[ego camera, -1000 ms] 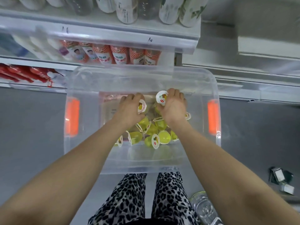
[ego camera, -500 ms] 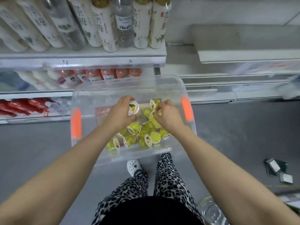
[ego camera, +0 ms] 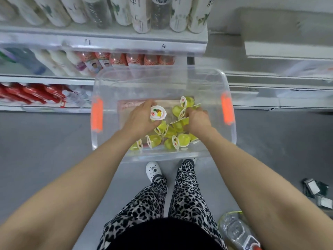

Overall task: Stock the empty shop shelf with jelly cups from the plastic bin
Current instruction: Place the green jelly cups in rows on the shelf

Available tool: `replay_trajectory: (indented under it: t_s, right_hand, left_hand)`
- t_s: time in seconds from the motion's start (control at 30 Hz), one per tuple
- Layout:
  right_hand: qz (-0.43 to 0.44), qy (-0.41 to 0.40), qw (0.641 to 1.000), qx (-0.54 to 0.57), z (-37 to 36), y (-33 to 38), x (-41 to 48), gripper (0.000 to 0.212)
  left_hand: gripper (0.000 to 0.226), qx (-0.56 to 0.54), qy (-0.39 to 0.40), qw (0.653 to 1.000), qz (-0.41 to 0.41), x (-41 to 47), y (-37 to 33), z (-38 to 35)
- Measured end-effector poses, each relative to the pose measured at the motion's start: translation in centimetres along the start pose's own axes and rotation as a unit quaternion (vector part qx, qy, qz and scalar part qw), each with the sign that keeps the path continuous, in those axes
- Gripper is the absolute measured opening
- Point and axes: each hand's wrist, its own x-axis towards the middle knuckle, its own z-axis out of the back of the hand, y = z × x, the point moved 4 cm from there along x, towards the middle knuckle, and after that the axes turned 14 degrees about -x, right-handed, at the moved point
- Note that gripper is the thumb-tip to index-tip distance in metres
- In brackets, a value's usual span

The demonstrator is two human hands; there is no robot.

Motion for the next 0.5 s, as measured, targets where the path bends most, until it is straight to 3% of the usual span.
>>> replay_trajectory:
  t_s: [0.23,0.5]
  right_hand:
    - [0.015,-0.144,0.961,0.236,4.6,-1.2,-4.0,0.037]
    - [0.009,-0.311,0.907,0.282,12.7,-7.8,-8.7,0.038]
  left_hand:
    - [0.057,-0.05,-0.019,0.997,-0.061,0.1,-3.9,1.3]
    - [0.051,-0.129,-0.027,0.981,-0.141,1.3,-14.3,1.5]
